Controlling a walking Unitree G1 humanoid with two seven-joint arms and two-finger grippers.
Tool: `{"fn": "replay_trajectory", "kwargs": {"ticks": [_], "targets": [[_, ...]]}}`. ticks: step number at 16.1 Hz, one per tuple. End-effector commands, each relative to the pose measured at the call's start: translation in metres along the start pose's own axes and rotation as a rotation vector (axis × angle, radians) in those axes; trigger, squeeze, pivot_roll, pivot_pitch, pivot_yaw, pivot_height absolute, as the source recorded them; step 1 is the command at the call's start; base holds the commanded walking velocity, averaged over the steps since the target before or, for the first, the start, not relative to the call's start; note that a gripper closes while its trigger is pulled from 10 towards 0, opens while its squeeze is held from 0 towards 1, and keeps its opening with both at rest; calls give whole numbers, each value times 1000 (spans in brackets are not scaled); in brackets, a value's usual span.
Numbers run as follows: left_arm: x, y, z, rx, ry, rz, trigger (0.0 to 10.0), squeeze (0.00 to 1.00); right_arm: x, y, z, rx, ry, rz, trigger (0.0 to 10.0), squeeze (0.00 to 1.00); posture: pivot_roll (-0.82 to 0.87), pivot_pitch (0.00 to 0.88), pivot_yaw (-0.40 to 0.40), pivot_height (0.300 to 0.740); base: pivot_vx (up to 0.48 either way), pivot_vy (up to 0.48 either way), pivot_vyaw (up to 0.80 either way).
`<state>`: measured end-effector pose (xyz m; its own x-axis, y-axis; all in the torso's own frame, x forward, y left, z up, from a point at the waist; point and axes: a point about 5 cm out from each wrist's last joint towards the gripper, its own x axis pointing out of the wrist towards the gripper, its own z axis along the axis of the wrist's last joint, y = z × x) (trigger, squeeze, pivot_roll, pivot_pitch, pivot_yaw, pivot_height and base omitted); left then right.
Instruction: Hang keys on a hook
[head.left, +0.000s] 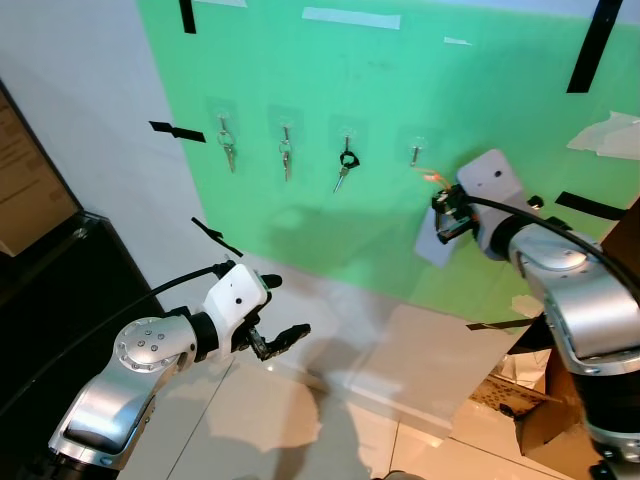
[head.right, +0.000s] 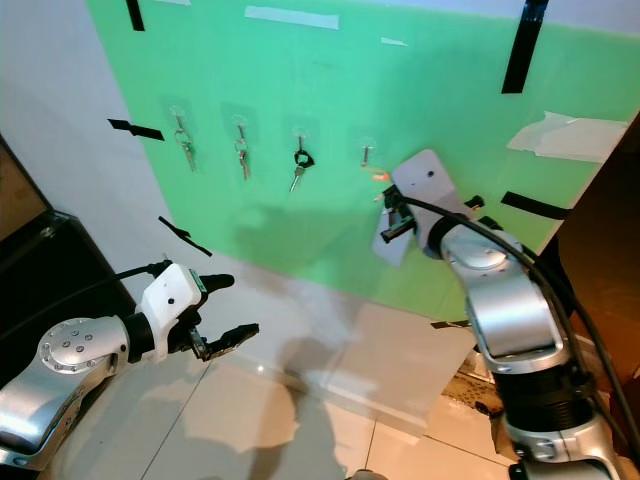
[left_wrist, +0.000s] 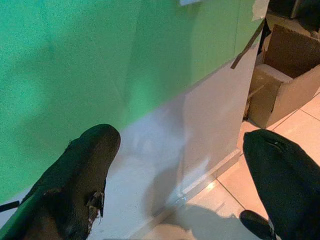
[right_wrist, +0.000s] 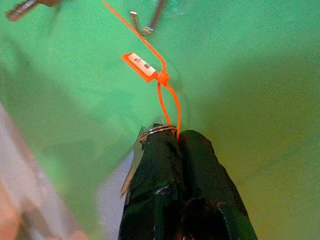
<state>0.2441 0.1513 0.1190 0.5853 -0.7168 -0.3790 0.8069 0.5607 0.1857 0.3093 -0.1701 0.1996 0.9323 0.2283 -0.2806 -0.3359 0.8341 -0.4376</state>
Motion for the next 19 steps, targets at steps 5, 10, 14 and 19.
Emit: {"fn": "replay_trajectory", "kwargs": {"ticks": [5,10,14,19], "targets": [[-2,1,3,11,2,2,10000,0,-3,2,14,3,-83,-6,10000,0,-43,0,21,740,0,0,0],[0,6,5,29,-18,32,10000,0,-10,20,28,32,-180,110,10000,0,-42,0,24,740,0,0,0],[2,8,6,21,-27,31,10000,0,-14,37,30,269,-199,262,10000,0,-46,0,31,740,0,0,0],[0,7,4,19,-23,27,10000,0,-12,40,32,477,-171,283,10000,0,-41,0,26,740,0,0,0]]}}
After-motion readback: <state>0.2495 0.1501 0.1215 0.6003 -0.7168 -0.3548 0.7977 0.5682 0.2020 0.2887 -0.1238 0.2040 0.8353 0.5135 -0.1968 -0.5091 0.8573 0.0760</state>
